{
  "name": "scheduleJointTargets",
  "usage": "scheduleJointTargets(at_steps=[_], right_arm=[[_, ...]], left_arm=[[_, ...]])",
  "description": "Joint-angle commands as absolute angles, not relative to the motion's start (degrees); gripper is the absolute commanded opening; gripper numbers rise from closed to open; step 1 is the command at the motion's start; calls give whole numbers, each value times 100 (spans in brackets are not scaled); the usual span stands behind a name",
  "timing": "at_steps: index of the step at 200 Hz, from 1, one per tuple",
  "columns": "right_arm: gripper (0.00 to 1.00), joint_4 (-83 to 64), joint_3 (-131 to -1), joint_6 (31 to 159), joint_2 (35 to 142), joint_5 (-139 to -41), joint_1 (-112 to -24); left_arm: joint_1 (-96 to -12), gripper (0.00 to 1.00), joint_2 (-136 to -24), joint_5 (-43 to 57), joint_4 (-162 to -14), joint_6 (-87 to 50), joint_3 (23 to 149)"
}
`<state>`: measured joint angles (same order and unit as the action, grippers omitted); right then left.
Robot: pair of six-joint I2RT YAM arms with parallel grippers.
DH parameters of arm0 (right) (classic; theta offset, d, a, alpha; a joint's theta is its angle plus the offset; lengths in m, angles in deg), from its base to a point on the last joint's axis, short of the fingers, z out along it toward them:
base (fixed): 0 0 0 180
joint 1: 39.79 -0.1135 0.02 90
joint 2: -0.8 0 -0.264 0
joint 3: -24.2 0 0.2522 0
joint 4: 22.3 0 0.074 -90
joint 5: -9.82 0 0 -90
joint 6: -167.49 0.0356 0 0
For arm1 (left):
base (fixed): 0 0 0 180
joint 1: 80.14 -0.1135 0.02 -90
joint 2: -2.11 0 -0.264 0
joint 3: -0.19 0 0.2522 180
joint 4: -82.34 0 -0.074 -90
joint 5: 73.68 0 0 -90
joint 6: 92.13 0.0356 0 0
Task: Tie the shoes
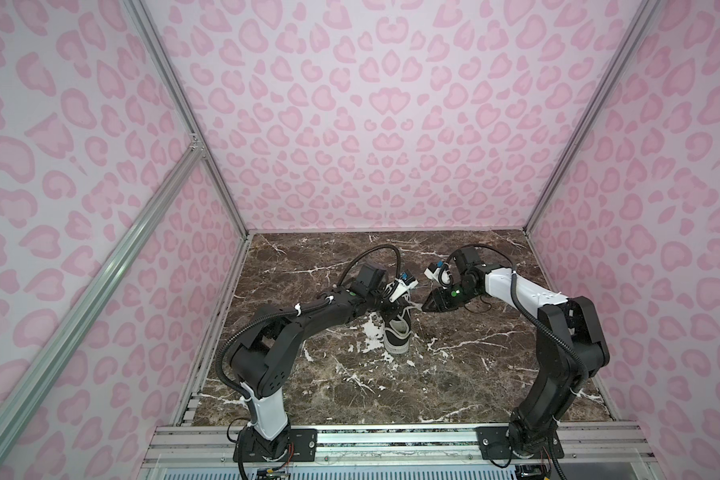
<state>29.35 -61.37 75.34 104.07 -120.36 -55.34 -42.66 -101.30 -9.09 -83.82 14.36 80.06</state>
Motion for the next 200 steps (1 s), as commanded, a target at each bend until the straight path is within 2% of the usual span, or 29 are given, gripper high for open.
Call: scheduleJointTargets(at_steps=[1,50,134,164,200], right_arm=[[41,2713,-6202,7592,10698,-11463,-5541],[41,2296,-6193,7503,11012,-11183,-5585],[37,2073,-6542,7346,11502,-11561,-5769],[32,2114,-6568,7258,11641,-11741,-5832],[11,2215,-6501,7264,11558,-11753,-5838]], left_arm=[[-4304,5,-10054,-1022,-8477,1415,8035],[-4369,5,-10028,-1081,-8569,1278,8013],[-4404,5,-10037,-1081,-8560,1195,8014],[-4410,5,-10019,-1062,-8557,1192,8011],[-4419,4,-10019,-1061,-8554,1145,8022]])
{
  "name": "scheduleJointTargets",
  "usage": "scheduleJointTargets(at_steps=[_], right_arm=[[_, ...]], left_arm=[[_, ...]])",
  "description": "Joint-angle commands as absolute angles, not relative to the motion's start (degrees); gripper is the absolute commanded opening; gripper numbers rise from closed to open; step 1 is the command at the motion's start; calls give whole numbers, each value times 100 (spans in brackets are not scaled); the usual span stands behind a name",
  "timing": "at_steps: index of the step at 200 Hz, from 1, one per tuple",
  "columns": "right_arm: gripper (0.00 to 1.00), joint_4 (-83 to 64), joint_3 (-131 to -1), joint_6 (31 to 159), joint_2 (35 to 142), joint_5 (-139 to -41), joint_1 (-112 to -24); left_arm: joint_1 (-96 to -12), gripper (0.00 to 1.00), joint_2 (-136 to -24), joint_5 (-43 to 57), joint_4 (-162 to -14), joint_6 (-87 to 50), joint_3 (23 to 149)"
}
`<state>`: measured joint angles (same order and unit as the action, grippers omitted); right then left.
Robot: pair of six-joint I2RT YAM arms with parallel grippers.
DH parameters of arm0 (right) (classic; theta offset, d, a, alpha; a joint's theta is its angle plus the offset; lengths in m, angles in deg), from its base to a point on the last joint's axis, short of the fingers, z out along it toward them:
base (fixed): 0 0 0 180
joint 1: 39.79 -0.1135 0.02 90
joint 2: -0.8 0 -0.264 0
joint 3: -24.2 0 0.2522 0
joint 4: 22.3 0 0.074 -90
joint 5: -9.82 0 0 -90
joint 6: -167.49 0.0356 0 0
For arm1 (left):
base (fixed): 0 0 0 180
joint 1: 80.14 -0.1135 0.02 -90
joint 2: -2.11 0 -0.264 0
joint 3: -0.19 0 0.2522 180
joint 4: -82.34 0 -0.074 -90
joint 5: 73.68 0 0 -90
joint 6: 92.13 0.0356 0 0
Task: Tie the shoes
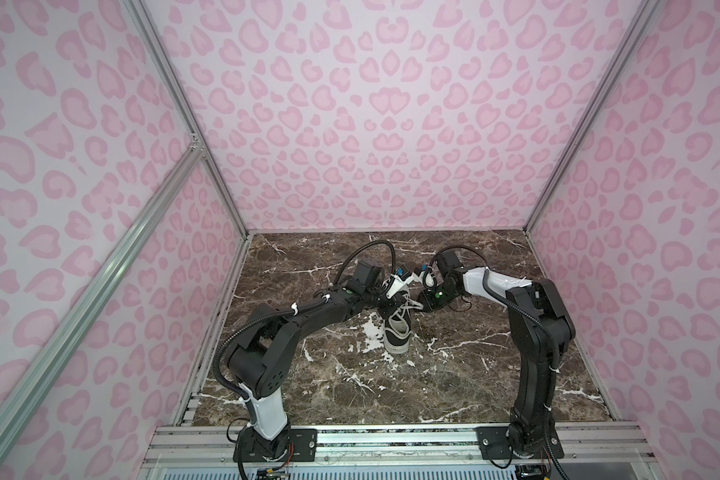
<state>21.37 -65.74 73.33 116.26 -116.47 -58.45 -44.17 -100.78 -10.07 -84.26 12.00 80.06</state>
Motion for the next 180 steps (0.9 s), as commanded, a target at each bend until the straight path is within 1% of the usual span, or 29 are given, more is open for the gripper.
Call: scheduleJointTargets(at_steps=[1,13,22,125,180], right_arm=[[11,2214,-6490,7265,11550,-11753,-5836],[3,2205,-6393,7288,11469,-11761,-5843],[0,2218,-6322,7319,11424,-11762,-5849],[0,1908,-5207,8025,10397,-12077,-6048],[0,1567,-4693,8559,9856,-11978,-6304]], left_arm=[[-4419,4,-10019,-1059,-8556,1143,8022],[-4420,4,-10029,-1057,-8557,1132,8035],[-4419,4,-10043,-1028,-8552,1114,8046],[-4410,4,-10297,-682,-8461,717,8368],[-4371,3,-10576,-627,-8346,579,8618]])
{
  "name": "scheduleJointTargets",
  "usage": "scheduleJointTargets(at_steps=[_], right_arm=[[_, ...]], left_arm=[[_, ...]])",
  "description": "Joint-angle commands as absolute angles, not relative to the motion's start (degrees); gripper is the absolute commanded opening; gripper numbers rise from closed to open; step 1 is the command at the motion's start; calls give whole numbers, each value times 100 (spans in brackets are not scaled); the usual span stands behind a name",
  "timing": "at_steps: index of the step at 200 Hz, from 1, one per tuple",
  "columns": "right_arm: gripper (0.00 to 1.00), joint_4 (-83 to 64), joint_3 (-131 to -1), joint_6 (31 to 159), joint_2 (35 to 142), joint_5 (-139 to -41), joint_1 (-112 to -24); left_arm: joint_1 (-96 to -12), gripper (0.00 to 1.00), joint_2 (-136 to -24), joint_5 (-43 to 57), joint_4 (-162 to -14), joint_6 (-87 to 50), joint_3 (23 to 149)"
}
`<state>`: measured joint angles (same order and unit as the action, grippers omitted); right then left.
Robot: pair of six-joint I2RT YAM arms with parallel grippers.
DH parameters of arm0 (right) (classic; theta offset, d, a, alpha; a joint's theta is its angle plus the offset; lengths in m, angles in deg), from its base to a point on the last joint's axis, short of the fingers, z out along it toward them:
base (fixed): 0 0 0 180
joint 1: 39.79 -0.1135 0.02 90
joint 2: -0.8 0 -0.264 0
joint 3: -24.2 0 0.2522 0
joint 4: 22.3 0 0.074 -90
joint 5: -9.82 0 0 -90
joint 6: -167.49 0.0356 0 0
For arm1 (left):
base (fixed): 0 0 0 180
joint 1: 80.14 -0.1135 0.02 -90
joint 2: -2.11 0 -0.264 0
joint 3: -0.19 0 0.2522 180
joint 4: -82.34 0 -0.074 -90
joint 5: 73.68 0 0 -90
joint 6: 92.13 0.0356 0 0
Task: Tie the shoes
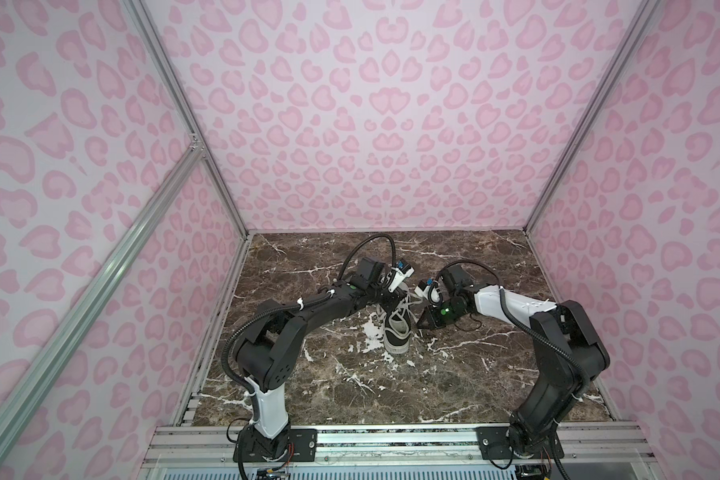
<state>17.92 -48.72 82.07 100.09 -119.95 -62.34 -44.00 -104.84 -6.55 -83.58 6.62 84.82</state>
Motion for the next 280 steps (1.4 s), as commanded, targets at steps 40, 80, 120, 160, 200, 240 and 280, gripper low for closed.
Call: scheduleJointTargets(at_steps=[40,80,120,160,200,240,280], right_arm=[[0,1371,-4436,8819,9566,-11896,-6451],[0,1233,-4278,8978,9454,-11837,-6579],[0,891,-3931,9202,9113,-11790,-6622],[0,677,-3821,9263,9243,-11744,-6620],[14,716,-3970,9094,9522,-11377,-6616],[32,1034,-4010,8878,9462,-11307,-6616],[41,1464,-4042,8685,9166,-11065,-6560]], left_arm=[[-4326,4,-10800,-706,-8182,545,8820],[-4261,4,-11031,-740,-8076,543,8958],[-4228,4,-11208,-789,-7943,552,9027],[-4193,11,-11250,-833,-7751,604,9064],[-4208,46,-10787,-624,-7896,741,8821],[-4335,59,-10483,-522,-7870,803,8747],[-4536,97,-10022,-465,-8065,712,8522]])
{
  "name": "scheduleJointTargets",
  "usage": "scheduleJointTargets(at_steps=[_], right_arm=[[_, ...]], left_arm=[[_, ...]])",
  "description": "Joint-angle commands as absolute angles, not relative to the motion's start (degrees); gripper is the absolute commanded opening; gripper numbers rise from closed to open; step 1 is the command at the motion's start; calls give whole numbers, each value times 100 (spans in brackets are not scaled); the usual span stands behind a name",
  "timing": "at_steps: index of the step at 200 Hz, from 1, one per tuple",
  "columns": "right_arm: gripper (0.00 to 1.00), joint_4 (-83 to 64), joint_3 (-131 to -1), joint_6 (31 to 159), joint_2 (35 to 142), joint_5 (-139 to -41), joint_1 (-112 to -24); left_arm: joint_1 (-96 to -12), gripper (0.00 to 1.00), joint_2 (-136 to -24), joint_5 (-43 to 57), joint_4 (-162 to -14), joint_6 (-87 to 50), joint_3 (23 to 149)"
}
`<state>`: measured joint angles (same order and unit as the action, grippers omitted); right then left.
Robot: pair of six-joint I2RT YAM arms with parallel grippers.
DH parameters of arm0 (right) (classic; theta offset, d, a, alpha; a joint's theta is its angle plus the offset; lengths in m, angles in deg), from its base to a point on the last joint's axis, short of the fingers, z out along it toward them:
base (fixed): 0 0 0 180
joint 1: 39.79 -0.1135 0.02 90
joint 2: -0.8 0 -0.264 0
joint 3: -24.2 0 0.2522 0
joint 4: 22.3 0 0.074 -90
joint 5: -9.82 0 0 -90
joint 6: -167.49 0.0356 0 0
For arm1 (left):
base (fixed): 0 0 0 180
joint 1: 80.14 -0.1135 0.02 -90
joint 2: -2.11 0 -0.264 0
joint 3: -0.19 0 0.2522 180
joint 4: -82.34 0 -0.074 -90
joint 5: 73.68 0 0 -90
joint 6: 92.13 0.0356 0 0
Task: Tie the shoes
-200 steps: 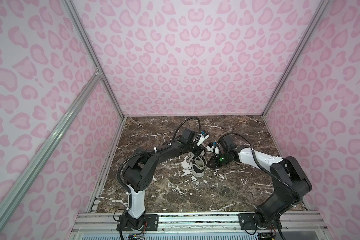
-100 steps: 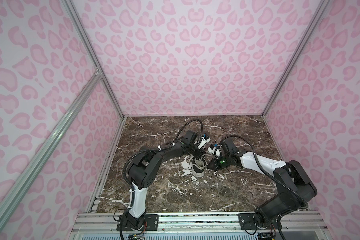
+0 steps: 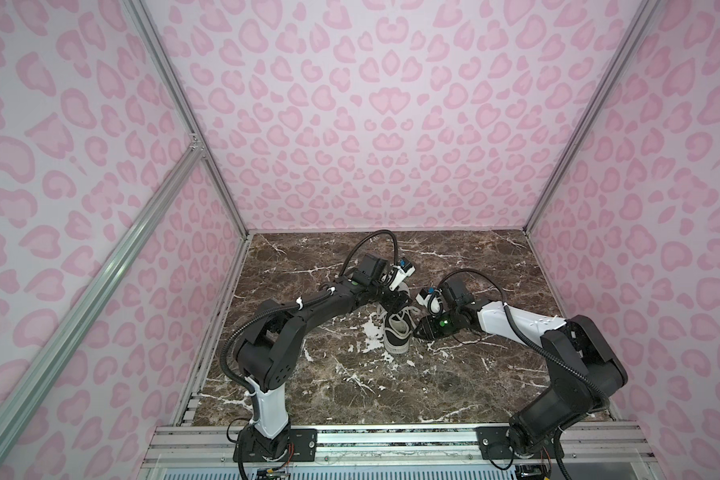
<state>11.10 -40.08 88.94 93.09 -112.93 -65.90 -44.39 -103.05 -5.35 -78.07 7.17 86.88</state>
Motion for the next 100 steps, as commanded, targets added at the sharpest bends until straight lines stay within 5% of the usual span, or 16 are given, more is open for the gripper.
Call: scheduleJointTargets(at_steps=[1,50,62,69,100], right_arm=[[41,1469,-4039,8679,9158,-11057,-6561],[55,1851,-3936,8528,8428,-10833,-6126],[73,1901,-3910,8450,8200,-10883,-5911],[96,1938,-3910,8407,8087,-10876,-5787],[98,2017,-3990,8214,7766,-10678,-5268]], left_arm=[[-4543,97,-10007,-462,-8074,707,8505],[-5072,97,-8803,-316,-8642,346,7725],[-5299,97,-8426,-384,-8821,198,7443],[-5459,97,-8183,-450,-9009,86,7219],[-6184,97,-7208,-523,-9369,-313,6422]])
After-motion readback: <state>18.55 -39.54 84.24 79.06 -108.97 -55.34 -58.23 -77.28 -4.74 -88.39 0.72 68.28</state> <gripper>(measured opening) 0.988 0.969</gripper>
